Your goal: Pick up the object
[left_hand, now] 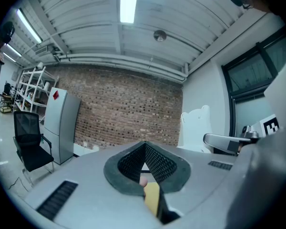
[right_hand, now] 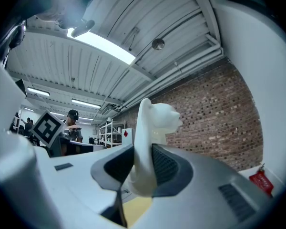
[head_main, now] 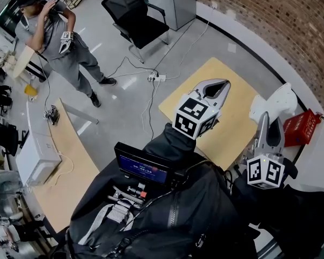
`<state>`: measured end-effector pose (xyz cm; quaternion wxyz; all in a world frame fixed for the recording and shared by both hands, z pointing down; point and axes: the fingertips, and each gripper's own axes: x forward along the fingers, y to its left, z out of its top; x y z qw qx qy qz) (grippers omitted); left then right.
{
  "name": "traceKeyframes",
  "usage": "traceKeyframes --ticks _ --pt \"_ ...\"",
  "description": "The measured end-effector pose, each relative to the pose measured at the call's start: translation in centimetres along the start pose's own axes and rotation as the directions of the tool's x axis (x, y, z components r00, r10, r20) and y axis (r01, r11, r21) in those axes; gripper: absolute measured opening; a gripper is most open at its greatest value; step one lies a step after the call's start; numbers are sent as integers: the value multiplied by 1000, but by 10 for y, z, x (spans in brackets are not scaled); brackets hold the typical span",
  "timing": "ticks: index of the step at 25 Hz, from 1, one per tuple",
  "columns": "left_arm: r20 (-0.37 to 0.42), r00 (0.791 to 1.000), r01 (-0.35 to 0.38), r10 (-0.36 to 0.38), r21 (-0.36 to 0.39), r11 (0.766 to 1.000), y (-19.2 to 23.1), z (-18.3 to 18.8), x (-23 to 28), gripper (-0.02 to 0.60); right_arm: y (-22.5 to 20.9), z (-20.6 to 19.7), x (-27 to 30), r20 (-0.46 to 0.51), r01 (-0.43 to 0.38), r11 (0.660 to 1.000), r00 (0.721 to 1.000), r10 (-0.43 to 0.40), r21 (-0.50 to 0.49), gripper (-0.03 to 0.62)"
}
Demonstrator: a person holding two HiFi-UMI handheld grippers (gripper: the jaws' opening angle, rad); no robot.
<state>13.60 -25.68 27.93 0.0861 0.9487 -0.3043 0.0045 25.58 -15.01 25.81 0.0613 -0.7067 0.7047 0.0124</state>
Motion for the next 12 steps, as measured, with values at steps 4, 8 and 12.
traceKeyframes --ticks 4,8,12 --pt "2 1000 -2 2 -1 1000 2 2 -4 0 3 2 -1 -3 -5 1000 1000 5 3 120" --pt "3 1000 -2 2 -7 1000 -1 1 -7 0 5 -4 -4 -17 -15 1000 1000 15 11 120" --pt "-6 1000 -7 7 -1 1000 -4 -4 -12 0 7 -7 -10 -25 -24 1000 999 24 16 120"
